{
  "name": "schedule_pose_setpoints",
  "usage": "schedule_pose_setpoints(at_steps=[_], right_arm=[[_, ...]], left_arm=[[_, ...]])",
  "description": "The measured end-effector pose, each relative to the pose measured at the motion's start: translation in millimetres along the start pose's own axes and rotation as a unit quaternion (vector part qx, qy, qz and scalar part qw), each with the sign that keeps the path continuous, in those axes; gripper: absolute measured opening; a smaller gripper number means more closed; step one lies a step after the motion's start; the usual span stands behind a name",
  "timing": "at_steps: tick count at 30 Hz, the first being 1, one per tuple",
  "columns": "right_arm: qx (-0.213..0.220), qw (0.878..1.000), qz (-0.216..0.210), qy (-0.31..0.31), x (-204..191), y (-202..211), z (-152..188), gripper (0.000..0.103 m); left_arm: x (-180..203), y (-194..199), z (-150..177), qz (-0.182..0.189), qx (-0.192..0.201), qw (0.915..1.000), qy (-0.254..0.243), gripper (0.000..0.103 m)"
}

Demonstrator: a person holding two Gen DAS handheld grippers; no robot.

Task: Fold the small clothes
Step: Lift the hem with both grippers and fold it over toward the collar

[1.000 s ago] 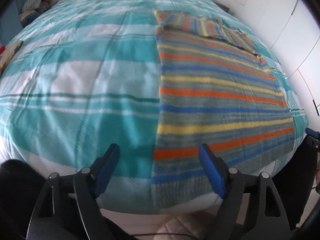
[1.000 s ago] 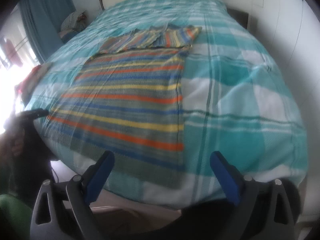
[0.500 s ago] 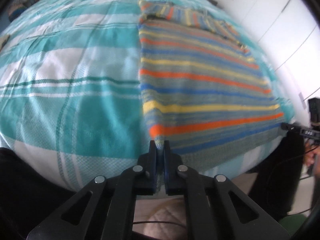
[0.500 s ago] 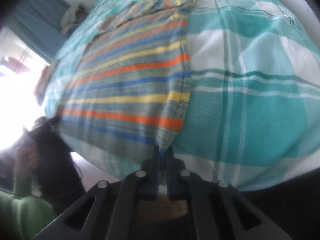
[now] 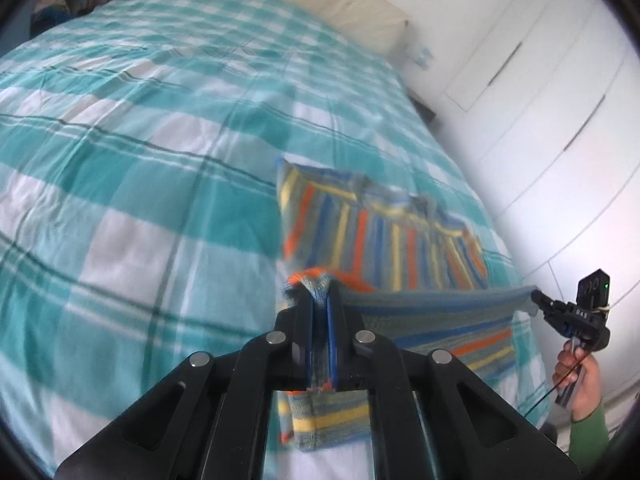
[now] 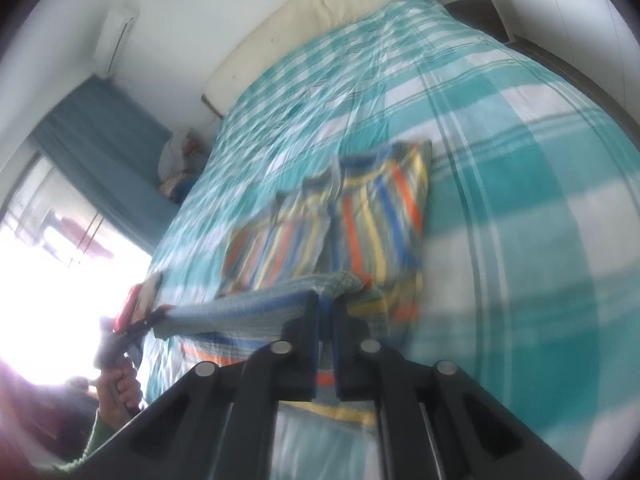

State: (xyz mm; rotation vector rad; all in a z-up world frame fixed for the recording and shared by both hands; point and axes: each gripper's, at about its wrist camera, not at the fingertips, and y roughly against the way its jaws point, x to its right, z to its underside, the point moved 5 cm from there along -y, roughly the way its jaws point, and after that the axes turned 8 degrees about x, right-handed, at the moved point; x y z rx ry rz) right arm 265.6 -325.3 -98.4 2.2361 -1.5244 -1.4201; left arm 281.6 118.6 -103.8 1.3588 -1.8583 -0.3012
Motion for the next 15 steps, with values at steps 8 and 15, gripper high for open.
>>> schedule_pose_setpoints(at_steps=[8,15], right_arm=[[0.070,0.995,0.056,-0.043,62.4,-111.9,-100.7,0.015],[0.068,0.995,0.057,-0.036,77.6,-81.9,-87.8,0.043]], left_arm=[[-24.7,-151.2,-87.8,-0.075,-0.030,0.9958,0.043,0.028],[-56.9,-114.6,-63.3,-0.086,-0.026,0.9947,0.051,0.068]])
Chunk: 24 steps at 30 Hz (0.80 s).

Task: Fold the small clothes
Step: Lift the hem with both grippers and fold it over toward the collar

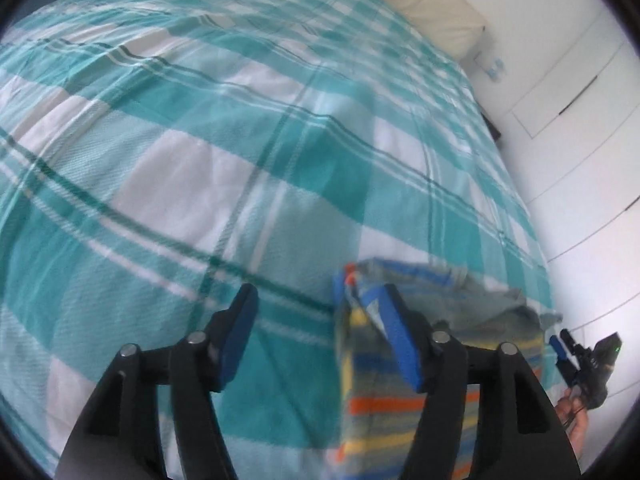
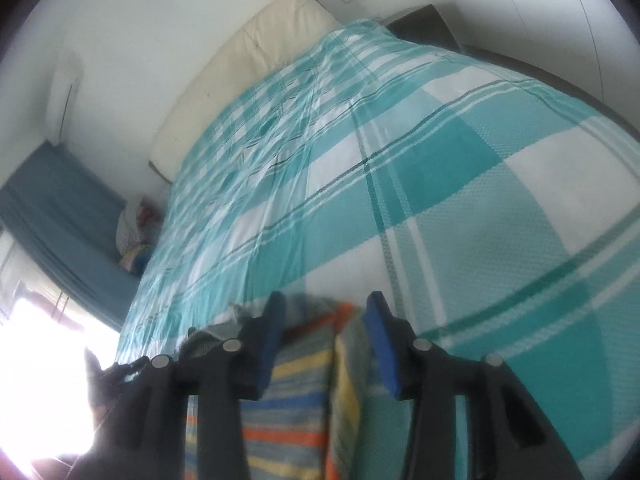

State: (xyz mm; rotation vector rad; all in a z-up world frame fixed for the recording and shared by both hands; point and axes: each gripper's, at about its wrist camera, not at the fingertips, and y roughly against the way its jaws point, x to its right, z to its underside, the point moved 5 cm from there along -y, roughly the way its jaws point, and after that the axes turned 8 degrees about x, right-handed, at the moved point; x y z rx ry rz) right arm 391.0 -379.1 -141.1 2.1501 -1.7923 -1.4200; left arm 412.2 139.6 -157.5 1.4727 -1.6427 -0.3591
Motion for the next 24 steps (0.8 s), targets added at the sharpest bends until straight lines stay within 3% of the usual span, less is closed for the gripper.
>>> schedule_pose_setpoints(at_steps=[3,5,10,12,13,14,19,24], right_arm=[[-0.039,0.998,-0.007,0.038,-7.3,32.5,32.3,0.043],[-0.058,0.996,-0.019,0.072,-18.0,52.9,58.5,0.043],[-0.107,0.982,-0.036,0.153,-47.2,71.6,112.6,0.043],[-0.129,0.978,-0.012,0.163,-46.3,61.4,126.2,0.040],[-0.143,0.975,-0.001,0.170,-45.0,54.9,131.3,0.018],[-0.155,0.971,0.012,0.180,-44.2,51.9,135.8,0.005],[-0.155,0.971,0.011,0.181,-48.2,84.7,137.6,0.006],[-0.181,0.970,0.037,0.161,-22.4,58.8,154.7,0.007]], left_arm=[[-4.5,26.2,33.4,0.006,-0.020,0.9994,-0.027,0.069],[-1.7,44.5,62.1,0.022,-0.031,0.9983,-0.043,0.076],[23.4,53.1,108.6,0.005,-0.033,0.9931,-0.112,0.077],[33.0,48.1,113.0,-0.006,-0.021,0.9915,-0.128,0.061],[37.5,46.5,114.1,-0.004,-0.017,0.9905,-0.136,0.019],[42.0,43.9,115.9,0.006,-0.025,0.9896,-0.142,0.006],[42.1,66.3,117.4,0.019,-0.023,0.9846,-0.172,0.004],[38.2,45.1,130.3,0.003,-0.073,0.9791,-0.190,0.007]])
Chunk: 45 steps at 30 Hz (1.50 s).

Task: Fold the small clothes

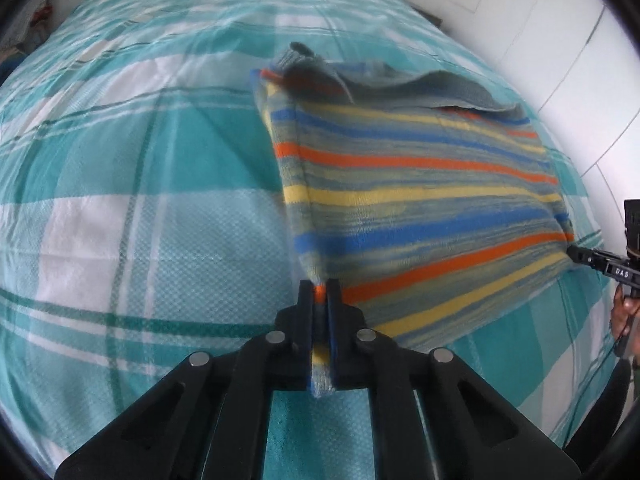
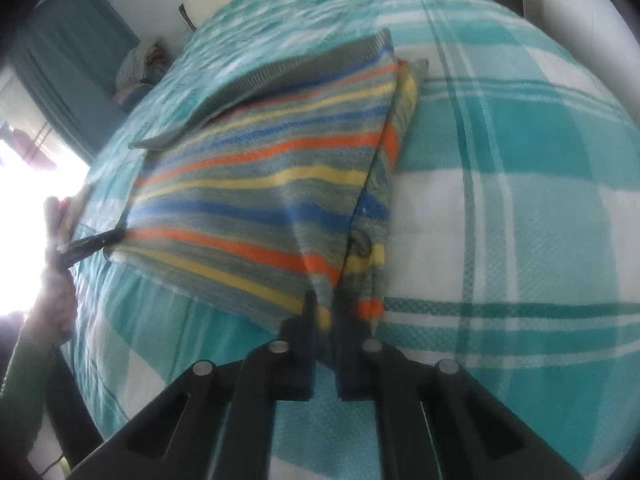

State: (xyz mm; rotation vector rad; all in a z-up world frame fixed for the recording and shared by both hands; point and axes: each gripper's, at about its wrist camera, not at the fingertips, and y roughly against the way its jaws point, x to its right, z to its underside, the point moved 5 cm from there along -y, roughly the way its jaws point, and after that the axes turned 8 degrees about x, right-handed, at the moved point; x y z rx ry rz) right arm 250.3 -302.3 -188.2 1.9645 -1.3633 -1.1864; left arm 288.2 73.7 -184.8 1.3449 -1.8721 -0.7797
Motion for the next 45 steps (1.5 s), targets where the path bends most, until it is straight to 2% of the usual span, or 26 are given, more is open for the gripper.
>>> schedule_pose_setpoints(at_steps=[2,3,4,5,7,9,11,14,17,19,22,25,27,29,30,33,37,41,45], right_arm=[[0.009,1.000,-0.003,-0.011,-0.3,4.4,-2.9,0.014],[0.011,1.000,0.000,-0.013,-0.6,10.4,-4.1,0.026],[0.014,1.000,0.005,-0.009,-3.2,17.6,-4.7,0.041],[0.021,1.000,0.014,0.004,-6.2,27.1,-6.5,0.044],[0.031,0.997,0.044,0.047,-15.8,45.4,-8.7,0.046],[0.033,0.996,0.050,0.071,-28.5,56.8,-11.8,0.046],[0.027,0.997,0.019,0.066,-46.9,59.3,-17.6,0.046],[0.006,0.997,-0.080,0.015,-85.1,44.0,-37.6,0.047],[-0.004,0.984,-0.166,-0.064,-120.3,8.8,-71.7,0.052],[-0.016,0.977,-0.189,-0.098,-137.0,-27.1,-93.8,0.056],[-0.019,0.982,-0.148,-0.111,-136.5,-88.6,-128.6,0.056],[-0.016,0.987,-0.096,-0.126,-114.5,-137.6,-154.3,0.056],[0.020,0.988,-0.061,-0.137,-95.9,-143.2,-167.8,0.051],[0.067,0.987,-0.035,-0.144,-87.1,-127.8,-175.1,0.051],[0.083,0.986,-0.035,-0.139,-86.9,-118.5,-176.3,0.052],[0.094,0.988,-0.065,-0.101,-100.8,-84.6,-163.8,0.052],[0.078,0.994,-0.080,-0.006,-125.7,-36.2,-113.4,0.056],[0.085,0.992,-0.036,0.091,-128.2,13.2,-34.8,0.060],[0.107,0.988,0.013,0.106,-98.9,49.6,29.9,0.064]], left_arm=[[-4.8,7.6,-2.4,-0.002,0.000,0.9998,0.021,0.022],[-7.7,15.0,-1.5,-0.002,0.005,0.9995,0.032,0.027],[-11.5,25.0,-0.2,-0.006,0.016,0.9992,0.036,0.039],[-14.2,33.4,1.1,-0.013,0.027,0.9989,0.035,0.047],[-18.9,52.7,7.1,-0.025,0.053,0.9978,0.031,0.052],[-21.3,67.6,14.0,-0.026,0.075,0.9964,0.030,0.055],[-22.7,76.8,20.7,-0.028,0.096,0.9944,0.034,0.063],[-24.0,79.6,24.8,-0.035,0.126,0.9909,0.033,0.066],[-30.8,74.0,25.8,-0.048,0.138,0.9888,0.034,0.066],[-36.7,68.1,27.5,-0.052,0.130,0.9894,0.036,0.066],[-43.0,66.9,30.4,-0.067,0.127,0.9894,0.026,0.067],[-48.3,67.4,30.3,-0.082,0.124,0.9887,0.022,0.074],[-52.7,68.1,28.6,-0.084,0.120,0.9887,0.029,0.075],[-55.8,69.6,26.4,-0.081,0.121,0.9885,0.039,0.076],[-56.6,71.3,24.7,-0.078,0.125,0.9881,0.043,0.076],[-54.4,76.4,22.7,-0.078,0.137,0.9864,0.046,0.084],[-48.1,80.0,22.9,-0.087,0.150,0.9841,0.037,0.089],[-48.5,78.1,28.6,-0.102,0.162,0.9804,0.046,0.092],[-55.0,61.0,39.5,-0.111,0.146,0.9802,0.074,0.093]])
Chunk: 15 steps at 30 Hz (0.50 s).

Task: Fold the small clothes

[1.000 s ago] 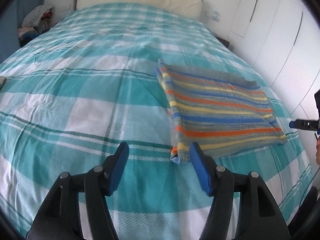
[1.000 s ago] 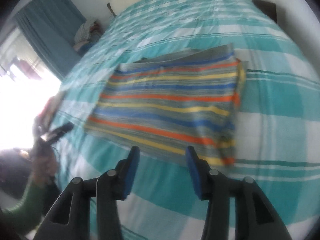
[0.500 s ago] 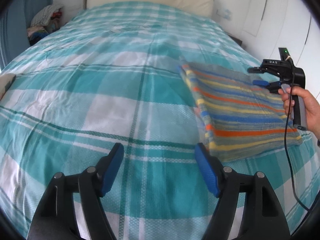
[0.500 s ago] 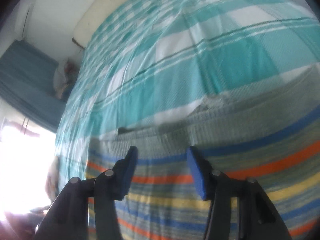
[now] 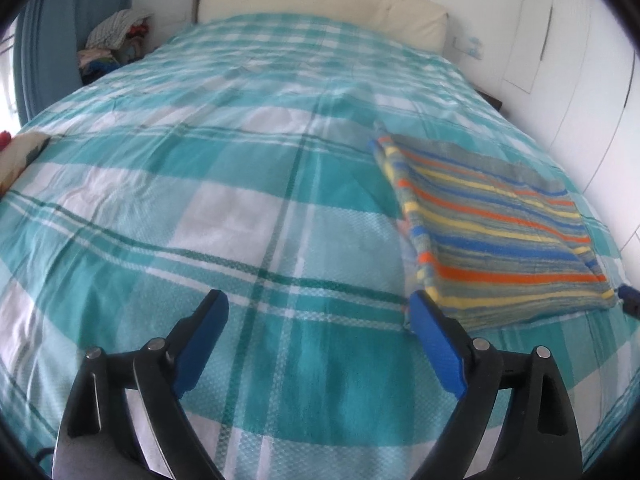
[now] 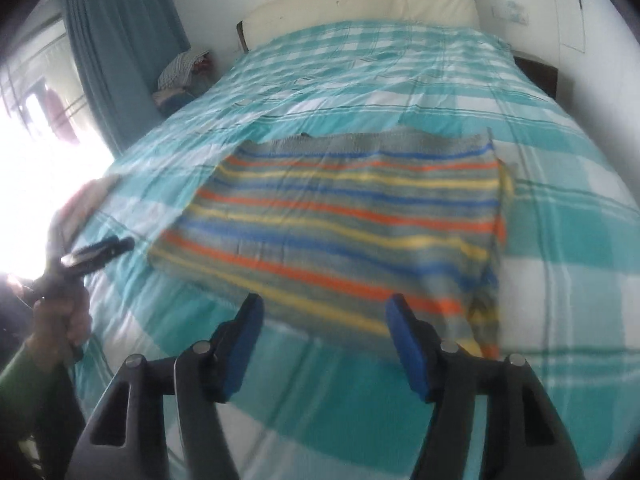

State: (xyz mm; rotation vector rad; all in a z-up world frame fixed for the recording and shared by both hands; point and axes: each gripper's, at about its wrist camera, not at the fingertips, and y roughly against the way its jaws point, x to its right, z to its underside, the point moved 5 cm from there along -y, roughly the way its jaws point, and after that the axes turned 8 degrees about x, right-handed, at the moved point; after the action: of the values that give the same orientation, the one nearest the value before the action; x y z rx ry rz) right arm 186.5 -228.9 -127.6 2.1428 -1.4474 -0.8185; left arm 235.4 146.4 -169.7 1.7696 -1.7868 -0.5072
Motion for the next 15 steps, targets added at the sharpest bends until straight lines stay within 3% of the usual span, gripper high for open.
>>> schedule_pose_setpoints(at_steps=[5,8,15], right_arm=[[0.013,0.996,0.081,0.025,20.3,22.2,53.1,0.071],[0.004,0.997,0.082,-0.009,35.8,13.9,77.2,0.072],[0.025,0.996,0.079,-0.013,37.4,8.8,82.7,0.084]], left_arm=[[-4.2,-18.6,15.7,-0.026,-0.021,0.9994,0.004,0.094],[-2.2,-17.0,17.0,-0.030,-0.015,0.9995,-0.003,0.097],[-4.1,-19.7,20.4,-0.028,-0.022,0.9994,0.000,0.102]])
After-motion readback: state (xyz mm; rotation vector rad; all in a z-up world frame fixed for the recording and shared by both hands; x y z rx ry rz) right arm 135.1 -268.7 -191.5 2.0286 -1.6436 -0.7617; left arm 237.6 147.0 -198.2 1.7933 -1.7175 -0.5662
